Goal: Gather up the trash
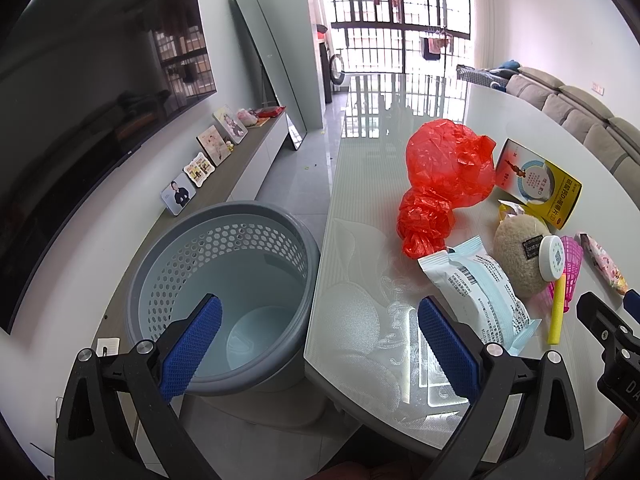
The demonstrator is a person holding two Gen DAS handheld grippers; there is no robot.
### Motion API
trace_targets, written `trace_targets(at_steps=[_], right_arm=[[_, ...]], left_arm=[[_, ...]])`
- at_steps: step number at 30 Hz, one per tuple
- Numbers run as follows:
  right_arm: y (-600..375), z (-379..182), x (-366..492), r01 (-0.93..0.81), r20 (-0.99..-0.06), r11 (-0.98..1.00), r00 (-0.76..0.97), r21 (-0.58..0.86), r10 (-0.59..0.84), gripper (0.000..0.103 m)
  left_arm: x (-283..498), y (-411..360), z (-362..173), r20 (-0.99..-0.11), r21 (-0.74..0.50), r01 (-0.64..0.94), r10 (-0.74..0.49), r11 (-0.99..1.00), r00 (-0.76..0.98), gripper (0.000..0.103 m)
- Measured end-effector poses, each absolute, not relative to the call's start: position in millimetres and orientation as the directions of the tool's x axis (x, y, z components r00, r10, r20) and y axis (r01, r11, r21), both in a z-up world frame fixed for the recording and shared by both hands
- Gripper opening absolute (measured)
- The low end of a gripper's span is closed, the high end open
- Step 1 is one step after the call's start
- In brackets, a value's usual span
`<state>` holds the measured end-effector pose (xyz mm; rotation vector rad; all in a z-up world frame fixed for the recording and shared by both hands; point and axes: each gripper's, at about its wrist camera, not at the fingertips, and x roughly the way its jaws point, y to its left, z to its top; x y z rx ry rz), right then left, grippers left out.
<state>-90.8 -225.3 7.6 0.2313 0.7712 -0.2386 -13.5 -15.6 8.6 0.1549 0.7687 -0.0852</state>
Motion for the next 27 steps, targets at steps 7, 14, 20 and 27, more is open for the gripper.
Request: trace_targets(at_steps=[7, 14, 20, 27], right_arm=[[-224.8, 6.4, -89.8, 0.297, -0.711, 0.948, 0.692, 0.119, -0.127, 0.094], [-224.8, 6.7, -89.9, 0.296, -0.71, 0.948, 0.692, 0.119, -0.127, 0.094], [-224.5, 6.6, -89.7, 0.296, -0.71, 0.948, 0.693, 0.118, -0.127, 0.094], [-224.5, 6.4, -89.6, 0.296, -0.71, 0.948, 0.693, 0.119, -0.127, 0.094]], left_arm=[[-13.8, -15.5, 8.7, -0.699, 0.108, 0.134, -0.021, 0.985, 0.715, 0.096], [-13.8, -13.9, 9.5, -0.698, 0.107, 0.132, -0.02, 0.985, 0.716, 0.096], [-12.8, -13.7, 8.7, -0.698, 0.107, 0.131, -0.019, 0.986, 0.716, 0.096], [-12.9, -13.6, 9.0, -0.698, 0.107, 0.131, -0.02, 0.986, 0.716, 0.096]])
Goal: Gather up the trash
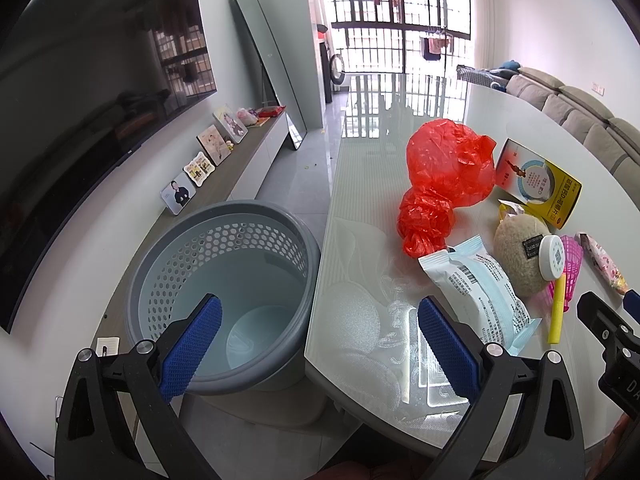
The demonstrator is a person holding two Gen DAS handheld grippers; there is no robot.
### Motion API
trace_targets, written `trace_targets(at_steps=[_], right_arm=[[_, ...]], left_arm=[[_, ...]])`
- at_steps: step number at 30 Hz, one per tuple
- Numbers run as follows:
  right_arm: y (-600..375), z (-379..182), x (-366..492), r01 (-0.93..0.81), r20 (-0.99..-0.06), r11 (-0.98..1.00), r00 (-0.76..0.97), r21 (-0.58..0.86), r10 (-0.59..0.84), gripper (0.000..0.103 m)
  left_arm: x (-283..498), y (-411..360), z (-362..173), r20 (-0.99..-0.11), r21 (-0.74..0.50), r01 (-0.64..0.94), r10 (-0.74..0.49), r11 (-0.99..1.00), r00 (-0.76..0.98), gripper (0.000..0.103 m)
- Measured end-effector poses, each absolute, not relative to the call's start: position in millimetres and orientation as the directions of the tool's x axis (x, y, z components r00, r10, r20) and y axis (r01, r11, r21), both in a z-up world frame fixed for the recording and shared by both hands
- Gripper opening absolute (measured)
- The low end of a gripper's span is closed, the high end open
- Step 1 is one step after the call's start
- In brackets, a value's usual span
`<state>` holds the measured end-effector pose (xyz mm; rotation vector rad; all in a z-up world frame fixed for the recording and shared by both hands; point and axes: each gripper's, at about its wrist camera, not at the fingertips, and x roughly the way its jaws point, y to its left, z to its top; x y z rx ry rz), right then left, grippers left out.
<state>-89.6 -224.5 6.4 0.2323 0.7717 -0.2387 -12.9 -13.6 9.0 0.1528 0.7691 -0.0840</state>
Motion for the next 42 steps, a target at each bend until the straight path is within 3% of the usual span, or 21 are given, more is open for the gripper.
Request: trace_targets(at_steps=[25, 37, 42], right_arm=[[-226.7, 2.5, -87.9, 0.282, -0.715, 0.949, 0.692, 0.143, -0.098, 0.094], [-276.6, -6.5, -101.6, 0.291, -0.707, 0.937, 0.704, 0.191, -0.075, 0.094], [-311.9, -5.4, -108.5, 0.299, -0.707, 0.942, 0.698, 0.15, -0.11, 0.094]], left_arm=[[-14.1, -16.4, 9.0, -0.704, 0.106, 0.131, -0.018, 0.986, 0.71, 0.096], [-9.0, -46.8, 1.3, -0.74, 0.084, 0.171, -0.053, 0.982, 0.67, 0.096], [-10.5, -59.5, 5.7, -0.736, 0.047, 0.173, -0.083, 0.984, 0.672, 0.096]])
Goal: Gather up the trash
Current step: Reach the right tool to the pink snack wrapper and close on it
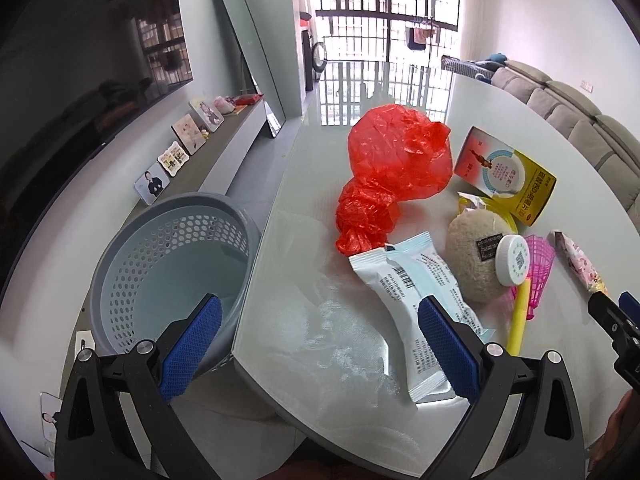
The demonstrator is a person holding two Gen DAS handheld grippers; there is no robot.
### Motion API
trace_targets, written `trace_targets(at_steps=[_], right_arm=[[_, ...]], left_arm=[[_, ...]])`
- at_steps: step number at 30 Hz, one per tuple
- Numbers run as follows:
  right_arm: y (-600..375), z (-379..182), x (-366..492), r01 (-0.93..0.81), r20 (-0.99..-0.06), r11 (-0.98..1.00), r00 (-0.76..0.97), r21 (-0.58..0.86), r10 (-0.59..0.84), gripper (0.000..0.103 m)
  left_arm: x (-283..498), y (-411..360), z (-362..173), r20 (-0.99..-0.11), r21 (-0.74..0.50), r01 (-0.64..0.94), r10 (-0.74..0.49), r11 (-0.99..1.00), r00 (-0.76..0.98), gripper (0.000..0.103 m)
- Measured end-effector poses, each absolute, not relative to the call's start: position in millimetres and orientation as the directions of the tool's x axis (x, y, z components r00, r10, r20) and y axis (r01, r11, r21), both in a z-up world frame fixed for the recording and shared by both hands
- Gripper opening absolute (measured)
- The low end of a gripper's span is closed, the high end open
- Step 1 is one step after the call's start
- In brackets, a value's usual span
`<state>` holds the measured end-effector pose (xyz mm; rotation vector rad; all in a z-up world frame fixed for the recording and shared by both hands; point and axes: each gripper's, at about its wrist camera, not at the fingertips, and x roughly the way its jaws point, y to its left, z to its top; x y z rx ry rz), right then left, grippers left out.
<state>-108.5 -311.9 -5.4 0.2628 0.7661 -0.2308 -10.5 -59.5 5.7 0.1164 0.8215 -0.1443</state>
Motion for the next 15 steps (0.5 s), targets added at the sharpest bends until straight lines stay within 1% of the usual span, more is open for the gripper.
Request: trace_targets(at_steps=[3, 7, 12, 15], right_arm=[[-332.9, -5.3, -106.2, 0.286, -0.721, 0.949, 0.685, 0.134, -0.105, 0.094], [-355.4, -7.6, -95.6, 0.269, -0.741, 0.961, 0.657, 0.06, -0.137, 0.094], [-376.1, -22.4, -74.5, 0.236, -0.778, 0.971, 0.605, -0.026, -0.167, 0.094], [-386.4, -32.1, -63.6, 0.217, -0.8, 0.976, 0.578, -0.036, -0.158, 0.094]], left_arm=[[-10.7, -69.4, 5.4, -0.739, 0.042, 0.164, -0.079, 0.986, 0.67, 0.096], [-10.2, -79.2, 0.5, -0.754, 0.041, 0.158, -0.074, 0.987, 0.653, 0.096], [-10.4, -87.4, -2.5, -0.759, 0.054, 0.139, -0.049, 0.989, 0.649, 0.096], [-10.7, -92.1, -5.3, -0.765, 0.072, 0.131, -0.03, 0.989, 0.644, 0.096]])
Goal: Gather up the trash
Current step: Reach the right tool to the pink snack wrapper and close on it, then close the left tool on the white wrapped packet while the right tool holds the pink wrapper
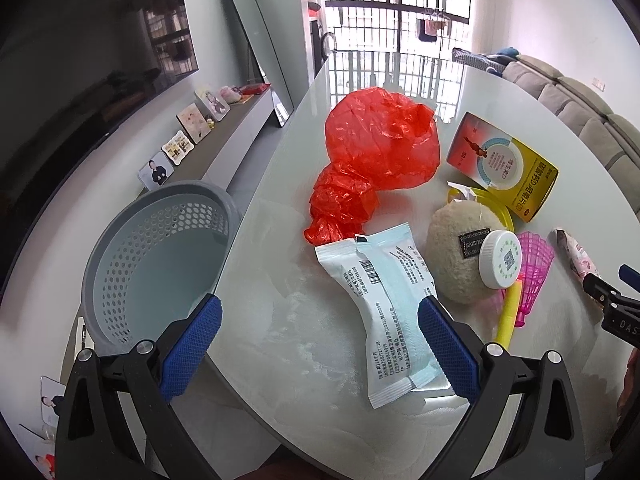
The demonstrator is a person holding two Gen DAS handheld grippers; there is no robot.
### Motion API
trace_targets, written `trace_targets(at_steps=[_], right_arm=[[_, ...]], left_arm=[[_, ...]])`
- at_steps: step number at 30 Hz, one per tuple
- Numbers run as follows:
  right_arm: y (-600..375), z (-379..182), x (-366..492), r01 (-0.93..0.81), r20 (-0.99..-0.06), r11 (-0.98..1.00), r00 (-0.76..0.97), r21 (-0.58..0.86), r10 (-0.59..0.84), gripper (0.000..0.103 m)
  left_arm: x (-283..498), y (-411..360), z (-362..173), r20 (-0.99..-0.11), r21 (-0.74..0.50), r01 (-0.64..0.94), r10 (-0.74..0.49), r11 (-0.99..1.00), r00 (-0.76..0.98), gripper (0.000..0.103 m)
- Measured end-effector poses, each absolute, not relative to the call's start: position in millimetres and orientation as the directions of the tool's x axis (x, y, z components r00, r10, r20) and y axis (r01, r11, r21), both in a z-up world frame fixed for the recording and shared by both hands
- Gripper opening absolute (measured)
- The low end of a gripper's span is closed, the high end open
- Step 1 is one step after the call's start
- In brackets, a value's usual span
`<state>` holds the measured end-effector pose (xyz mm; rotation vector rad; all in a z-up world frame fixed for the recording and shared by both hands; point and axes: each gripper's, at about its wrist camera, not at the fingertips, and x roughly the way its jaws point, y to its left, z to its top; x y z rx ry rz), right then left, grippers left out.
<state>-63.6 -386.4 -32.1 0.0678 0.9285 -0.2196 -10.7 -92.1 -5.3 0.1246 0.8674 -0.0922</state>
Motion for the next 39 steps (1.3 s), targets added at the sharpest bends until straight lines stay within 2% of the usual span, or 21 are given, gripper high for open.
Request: trace_targets(at_steps=[6, 9, 11, 16, 19, 22, 29, 39], right_arm=[[-393.9, -43.4, -52.2, 0.189, -0.815, 0.981, 0.562, -0.038, -0.14, 0.092], [-394.9, -47.8, -49.1, 0.177, -0.826, 0.983, 0.547, -0.047, -0.138, 0.076], [-397.8, -49.1, -47.2, 0.176, -0.823, 0.984, 0.554, -0.031, -0.125, 0.072], [-397.0, -49.3, -43.3, 0.147, -0.824, 0.989, 0.56, -0.011, -0.092, 0.04], [-392.8, -46.8, -43.3, 0.131, -0.824, 0.991, 0.56, -0.012, -0.084, 0.035], [-393.0, -42.9, -48.1, 0.122, -0.816, 0.992, 0.575, 0.012, -0.061, 0.032], [-391.4, -28.5, -69.4, 0.131, -0.791, 0.989, 0.611, 0.064, -0.03, 0.032], [-386.1, -21.5, -101.3, 0.17, -0.775, 0.973, 0.631, 0.156, 0.014, 0.032]], left_arm=[[-7.6, -95.5, -12.1, -0.782, 0.044, 0.13, -0.047, 0.991, 0.621, 0.096], [-6.1, -95.5, -13.1, -0.778, 0.043, 0.129, -0.048, 0.991, 0.626, 0.096], [-6.0, -95.8, -12.3, -0.775, 0.043, 0.13, -0.049, 0.991, 0.63, 0.096], [-5.1, -97.8, -12.2, -0.78, 0.038, 0.135, -0.055, 0.99, 0.624, 0.096], [-6.4, -100.1, -11.6, -0.78, 0.037, 0.138, -0.058, 0.99, 0.623, 0.096], [-8.0, -102.2, -12.5, -0.78, 0.05, 0.136, -0.046, 0.989, 0.624, 0.096], [-4.8, -107.7, -15.6, -0.792, 0.02, 0.16, -0.082, 0.987, 0.606, 0.096], [10.0, -126.5, -35.8, -0.832, 0.044, 0.171, -0.058, 0.984, 0.551, 0.096]])
